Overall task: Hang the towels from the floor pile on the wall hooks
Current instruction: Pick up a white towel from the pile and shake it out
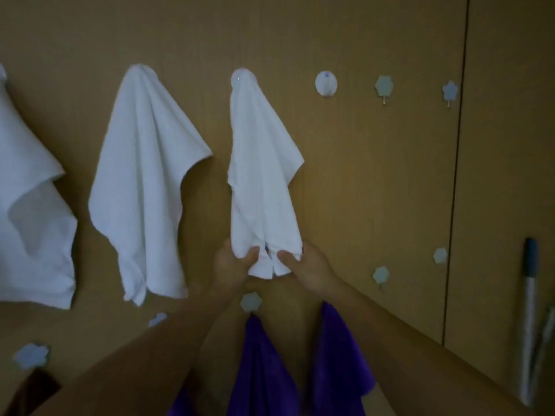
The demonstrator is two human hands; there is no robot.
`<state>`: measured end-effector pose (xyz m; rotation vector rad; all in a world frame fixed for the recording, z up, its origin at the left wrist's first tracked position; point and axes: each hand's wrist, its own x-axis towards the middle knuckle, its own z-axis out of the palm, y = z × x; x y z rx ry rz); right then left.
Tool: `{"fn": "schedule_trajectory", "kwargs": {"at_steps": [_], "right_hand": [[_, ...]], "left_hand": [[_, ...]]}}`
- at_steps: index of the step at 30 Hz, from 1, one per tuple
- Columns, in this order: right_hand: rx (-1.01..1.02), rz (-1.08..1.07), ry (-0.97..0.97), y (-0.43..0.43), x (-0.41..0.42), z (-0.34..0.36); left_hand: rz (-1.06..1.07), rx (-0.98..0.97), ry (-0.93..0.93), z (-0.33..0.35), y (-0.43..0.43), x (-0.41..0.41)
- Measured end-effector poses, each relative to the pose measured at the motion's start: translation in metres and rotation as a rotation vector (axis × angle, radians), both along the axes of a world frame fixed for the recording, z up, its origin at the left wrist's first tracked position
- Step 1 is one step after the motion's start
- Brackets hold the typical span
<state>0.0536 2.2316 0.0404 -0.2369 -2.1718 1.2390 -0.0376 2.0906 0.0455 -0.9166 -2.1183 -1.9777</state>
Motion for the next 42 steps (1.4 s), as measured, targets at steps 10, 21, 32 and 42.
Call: {"fn": "schedule_trajectory", "kwargs": {"at_steps": [10, 21, 32, 42], "right_hand": [[0.033, -0.241, -0.347, -0.006, 0.123, -0.117], [-0.002, -0.555, -0.913, -0.044, 0.355, -0.242], [-0.251, -0.963, -1.123, -0.201, 0.486, -0.297], [-0.723, -1.322, -1.195, -0.406, 0.618, -0.346]], "left_hand": [[-0.306, -0.707, 0.24, -0.123, -0.016, 0.09], [-0.585, -1.189, 0.521, -0.244, 0.038, 0.254], [-1.169, -1.203, 0.835, -0.292, 0.004, 0.368], [-1.587, -1.302, 1.135, -0.347, -0.111, 0.528]]}}
